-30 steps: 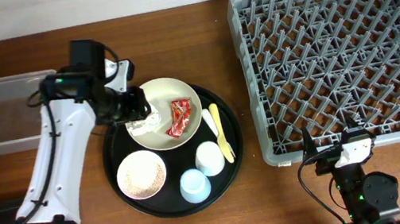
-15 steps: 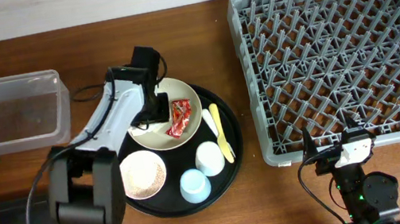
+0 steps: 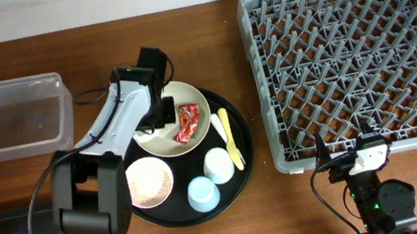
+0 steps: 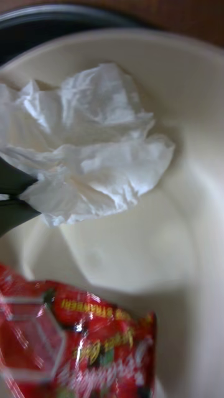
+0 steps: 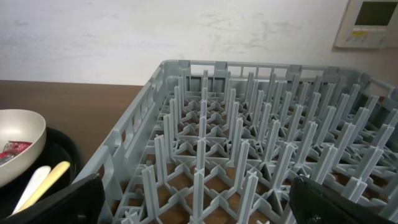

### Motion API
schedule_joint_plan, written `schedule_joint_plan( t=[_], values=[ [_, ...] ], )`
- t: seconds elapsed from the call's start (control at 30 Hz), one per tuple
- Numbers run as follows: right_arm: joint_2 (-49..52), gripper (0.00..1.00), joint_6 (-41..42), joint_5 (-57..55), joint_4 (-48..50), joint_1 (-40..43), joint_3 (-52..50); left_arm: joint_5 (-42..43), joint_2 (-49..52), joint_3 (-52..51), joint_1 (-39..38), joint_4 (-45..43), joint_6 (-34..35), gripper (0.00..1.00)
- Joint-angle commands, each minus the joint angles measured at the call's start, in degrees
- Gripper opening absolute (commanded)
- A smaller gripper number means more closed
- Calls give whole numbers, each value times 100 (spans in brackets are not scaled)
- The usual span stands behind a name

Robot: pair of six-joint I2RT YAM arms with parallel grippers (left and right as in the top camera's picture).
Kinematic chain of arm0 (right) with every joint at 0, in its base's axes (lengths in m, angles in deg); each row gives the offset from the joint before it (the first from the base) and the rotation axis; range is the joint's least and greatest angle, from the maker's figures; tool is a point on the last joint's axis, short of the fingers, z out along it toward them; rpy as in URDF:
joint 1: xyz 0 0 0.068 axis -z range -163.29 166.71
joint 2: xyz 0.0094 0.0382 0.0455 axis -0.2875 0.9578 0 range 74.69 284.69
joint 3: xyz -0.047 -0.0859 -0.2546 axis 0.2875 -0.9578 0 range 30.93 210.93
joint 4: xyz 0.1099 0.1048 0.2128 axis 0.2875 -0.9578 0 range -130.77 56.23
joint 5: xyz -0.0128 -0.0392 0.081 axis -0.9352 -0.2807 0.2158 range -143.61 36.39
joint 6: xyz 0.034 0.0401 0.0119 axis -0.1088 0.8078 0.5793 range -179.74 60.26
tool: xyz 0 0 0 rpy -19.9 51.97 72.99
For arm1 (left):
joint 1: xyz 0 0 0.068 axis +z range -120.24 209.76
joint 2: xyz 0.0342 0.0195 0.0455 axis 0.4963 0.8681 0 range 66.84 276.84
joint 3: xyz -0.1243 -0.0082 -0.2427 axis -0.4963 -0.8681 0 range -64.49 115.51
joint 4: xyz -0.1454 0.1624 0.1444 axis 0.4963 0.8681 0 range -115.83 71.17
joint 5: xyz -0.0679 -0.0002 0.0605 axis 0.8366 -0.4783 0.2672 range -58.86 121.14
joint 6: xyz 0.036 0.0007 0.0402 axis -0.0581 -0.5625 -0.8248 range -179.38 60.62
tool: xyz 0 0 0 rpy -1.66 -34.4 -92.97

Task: Sort waste into correct bins and load items into the dishwasher rack
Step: 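Carry the tissue left and drop it into the clear bin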

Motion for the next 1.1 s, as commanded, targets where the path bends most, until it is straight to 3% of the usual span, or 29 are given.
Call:
schedule_joint_plan(
  t=[0.0, 0.13, 0.23, 0.27, 0.4, 0.47, 0.73, 0.87, 0.97, 1.03, 1.07],
  values=[
    [-31, 98, 48, -31, -31, -37, -26, -103, -197, 1121, -7, 420, 9, 1],
    [-31, 98, 48, -28, -31, -37, -26, -2188, -1025, 2203, 358, 581, 13, 0],
    [-31, 98, 48, -28, -31, -37, -26, -2184, -1379, 2208, 1480, 649, 13, 0],
    [-31, 98, 48, -31, -31, -37, -26, -2142, -1379, 2205, 1832, 730, 13, 0],
    [-31, 98, 48, -31, -31, -37, -26, -455, -1344, 2199, 3582, 658, 13, 1],
    [-33, 98, 48, -31, -31, -37, -26, 142, -1207, 2120, 3998, 396, 9, 1],
    [-33, 98, 48, -31, -31, -35, -26, 330, 501, 2041, 4301, -391, -210, 0],
    [-31, 98, 48, -31, -31, -37, -26, 330, 804, 2041, 4301, -570, -461, 2],
    [-31, 98, 48, -31, -31, -37, -26, 334, 802, 2052, 4301, -658, -466, 36],
    [-33, 98, 48, -31, -31, -35, -26, 776, 715, 2312, 4301, -507, -660, 69],
    [-33, 98, 48, -31, -31, -35, -26, 1080, 490, 2479, 4299, -448, -656, 75]
  ],
)
